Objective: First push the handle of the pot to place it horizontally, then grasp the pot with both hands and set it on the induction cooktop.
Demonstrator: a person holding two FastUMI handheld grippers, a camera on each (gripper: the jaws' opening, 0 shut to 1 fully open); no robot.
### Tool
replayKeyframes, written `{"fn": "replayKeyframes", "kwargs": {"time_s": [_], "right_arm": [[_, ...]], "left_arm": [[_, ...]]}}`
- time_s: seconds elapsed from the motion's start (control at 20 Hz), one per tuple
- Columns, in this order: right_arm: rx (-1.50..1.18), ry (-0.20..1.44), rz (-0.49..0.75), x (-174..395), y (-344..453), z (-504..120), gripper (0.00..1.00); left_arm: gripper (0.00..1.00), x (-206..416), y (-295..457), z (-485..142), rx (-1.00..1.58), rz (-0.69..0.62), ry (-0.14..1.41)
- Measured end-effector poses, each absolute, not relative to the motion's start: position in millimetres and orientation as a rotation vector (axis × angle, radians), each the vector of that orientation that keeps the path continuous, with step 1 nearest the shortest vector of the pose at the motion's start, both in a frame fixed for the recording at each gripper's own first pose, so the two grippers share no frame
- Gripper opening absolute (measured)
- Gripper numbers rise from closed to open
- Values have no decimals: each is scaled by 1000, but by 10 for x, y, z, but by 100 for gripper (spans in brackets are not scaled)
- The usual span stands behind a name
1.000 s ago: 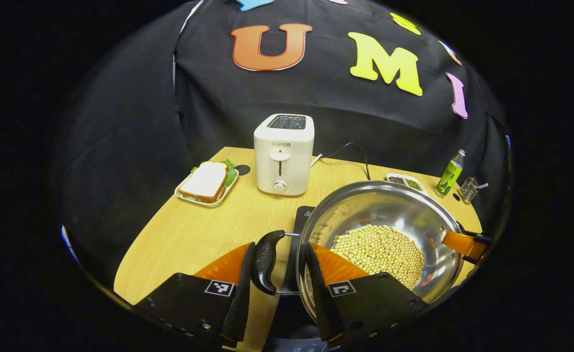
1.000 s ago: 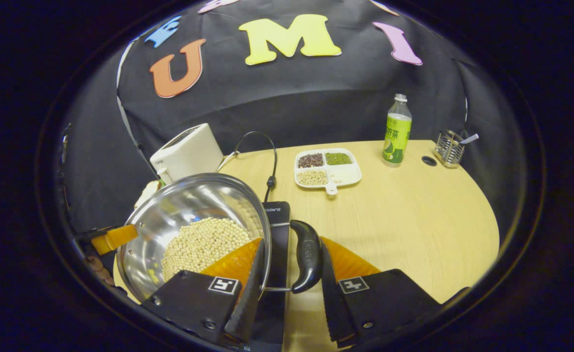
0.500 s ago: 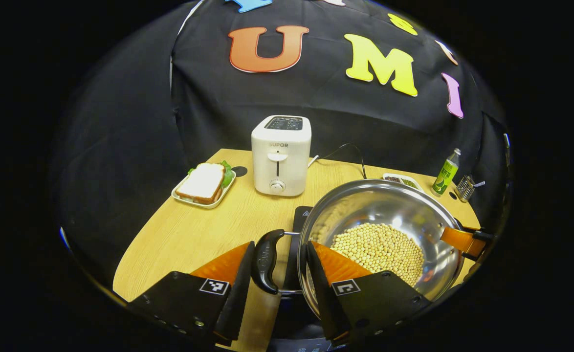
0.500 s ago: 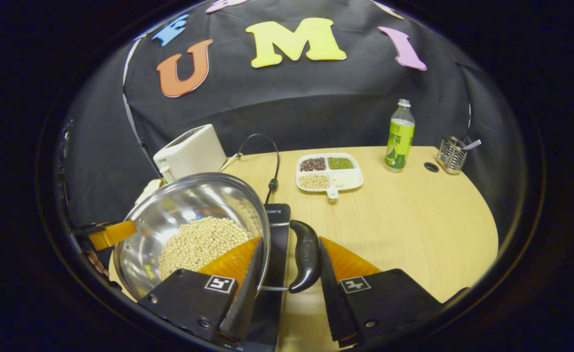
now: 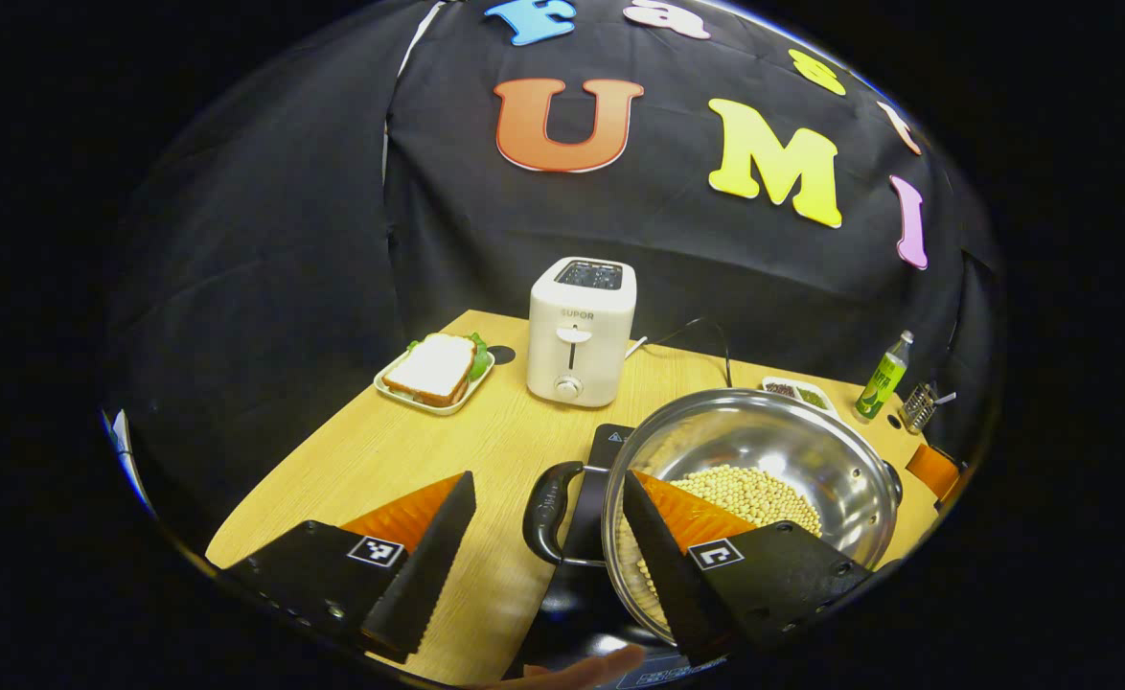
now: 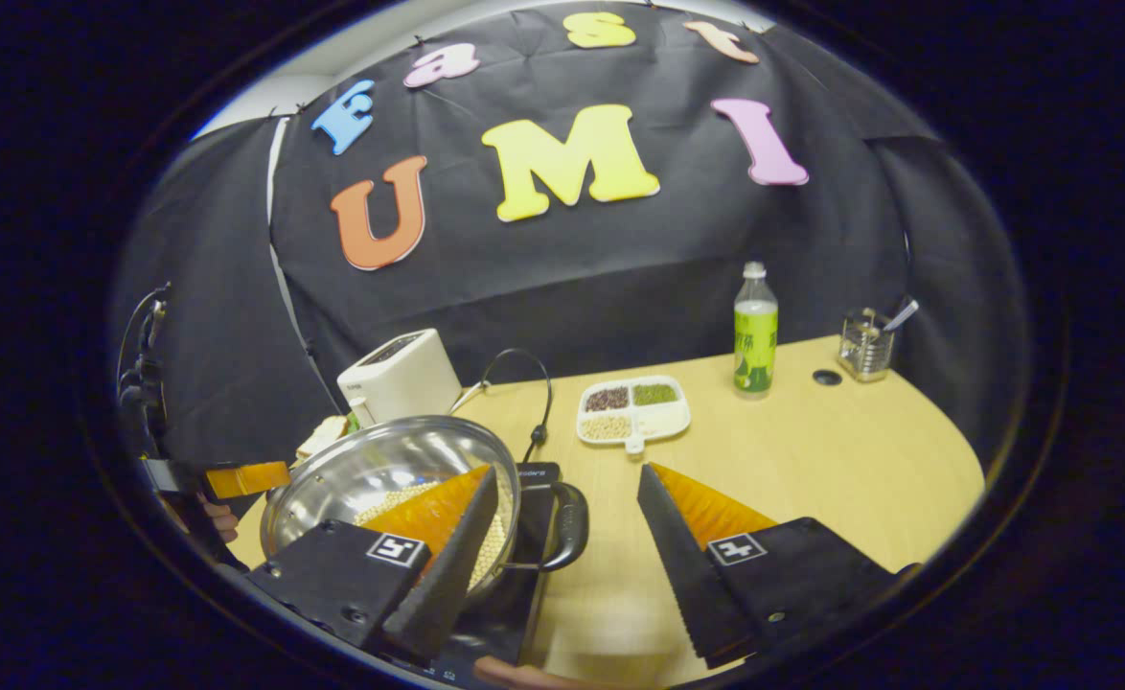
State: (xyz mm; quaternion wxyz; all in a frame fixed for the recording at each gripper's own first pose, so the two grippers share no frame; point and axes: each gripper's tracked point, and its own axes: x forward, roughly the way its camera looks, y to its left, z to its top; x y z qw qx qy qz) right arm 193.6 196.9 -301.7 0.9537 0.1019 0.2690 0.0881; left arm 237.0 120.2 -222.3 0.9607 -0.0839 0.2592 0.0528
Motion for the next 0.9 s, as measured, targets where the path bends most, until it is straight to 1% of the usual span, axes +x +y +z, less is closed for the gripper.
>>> {"fn": "replayKeyframes", "kwargs": {"time_s": [0.05, 0.25, 0.35, 0.4, 0.45, 0.6, 0.9], "right_arm": [[204, 535, 181, 1860, 1923, -2960, 94], [193, 505, 200, 1491, 1764, -2811, 96], [171, 487, 190, 1302, 1644, -2719, 96], [165, 481, 190, 1204, 1604, -2664, 98], [153, 470, 186, 1115, 1556, -2587, 96], [125, 418, 174, 829, 1374, -2295, 96], [104, 332, 143, 300, 985, -1683, 96]], "left_arm": [[94, 2300, 1187, -2133, -181, 102, 499], [95, 1887, 1074, -1786, -164, 93, 413], [95, 1704, 971, -1657, -153, 87, 392], [95, 1590, 906, -1578, -151, 81, 383], [95, 1503, 840, -1464, -153, 72, 361], [95, 1220, 585, -1157, -168, 36, 303], [95, 609, 59, -436, -149, -49, 141]]}}
